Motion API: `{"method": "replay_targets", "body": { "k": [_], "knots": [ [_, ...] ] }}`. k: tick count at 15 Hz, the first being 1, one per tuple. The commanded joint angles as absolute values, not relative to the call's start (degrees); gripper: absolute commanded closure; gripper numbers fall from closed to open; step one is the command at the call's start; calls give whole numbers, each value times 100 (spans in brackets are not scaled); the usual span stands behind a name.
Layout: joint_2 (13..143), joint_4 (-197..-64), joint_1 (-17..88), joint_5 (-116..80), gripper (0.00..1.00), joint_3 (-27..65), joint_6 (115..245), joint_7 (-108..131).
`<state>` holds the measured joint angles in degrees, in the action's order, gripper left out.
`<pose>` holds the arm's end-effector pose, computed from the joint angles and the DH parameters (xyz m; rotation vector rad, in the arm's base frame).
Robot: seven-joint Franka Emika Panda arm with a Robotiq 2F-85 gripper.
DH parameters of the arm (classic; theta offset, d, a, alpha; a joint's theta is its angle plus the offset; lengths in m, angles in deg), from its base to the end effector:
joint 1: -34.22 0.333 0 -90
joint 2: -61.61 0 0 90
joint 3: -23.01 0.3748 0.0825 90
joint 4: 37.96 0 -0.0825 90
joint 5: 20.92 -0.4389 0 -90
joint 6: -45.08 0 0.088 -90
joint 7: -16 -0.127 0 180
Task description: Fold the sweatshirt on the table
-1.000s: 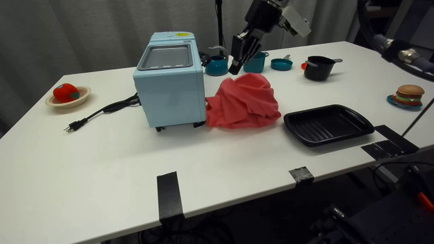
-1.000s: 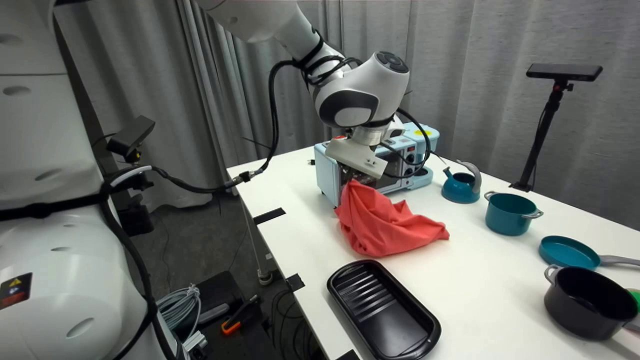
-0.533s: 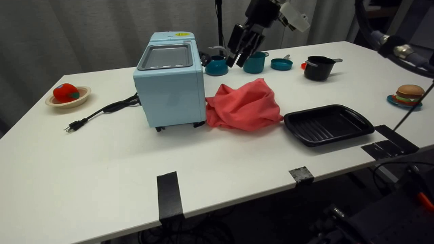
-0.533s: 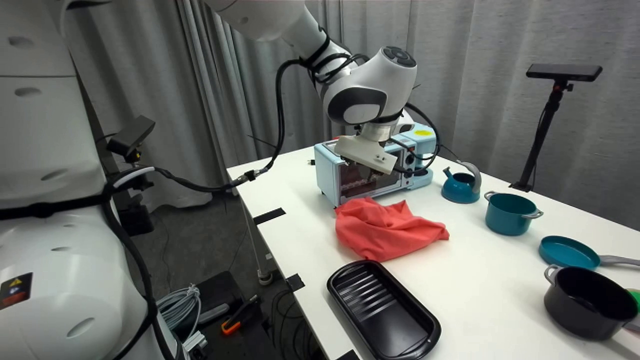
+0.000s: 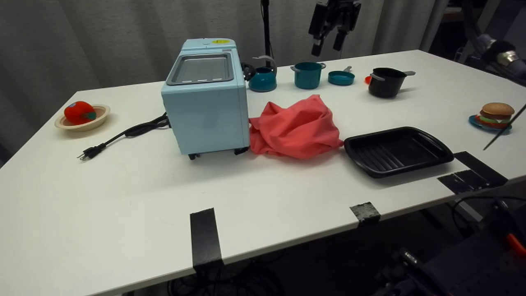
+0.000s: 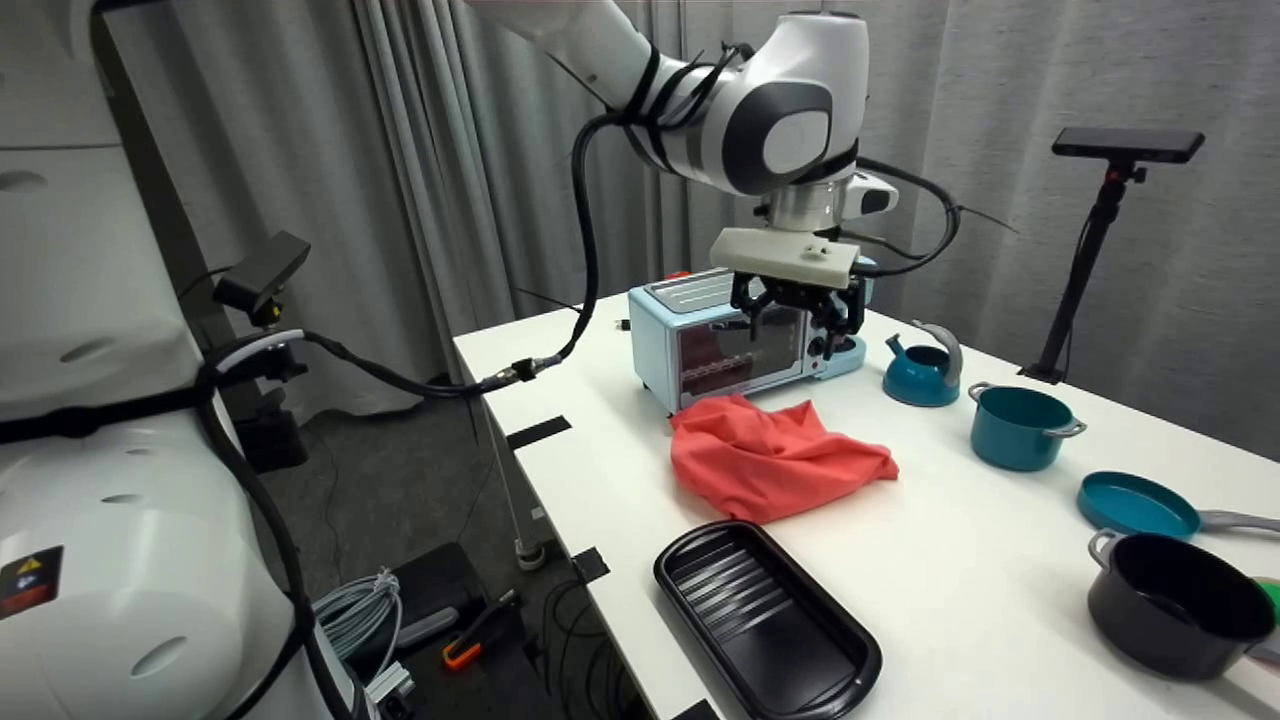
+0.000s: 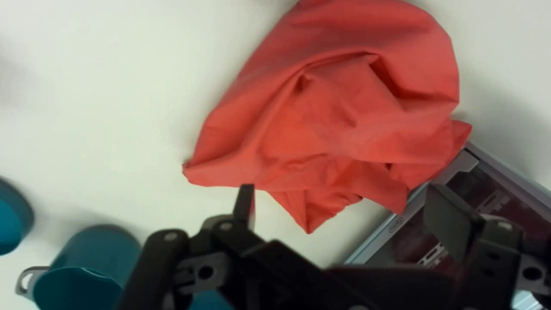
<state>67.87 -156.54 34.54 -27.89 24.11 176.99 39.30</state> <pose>0.6331 0.0198 0.3986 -3.0136 -0.5413 -0.2139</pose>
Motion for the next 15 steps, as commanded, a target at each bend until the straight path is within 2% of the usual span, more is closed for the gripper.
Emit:
{"method": "replay_targets", "body": {
  "k": [1,3,4,15],
  "knots": [
    [6379,-15549,3354,-2333,0,2294,16956,3585],
    [6098,-15708,3295,-2317,0,2217,16800,3599],
    [6446,-15535,3351,-2456,0,2268,17014,3696],
    [6236,-15631,3318,-2454,0,2204,16861,3697]
  ]
}}
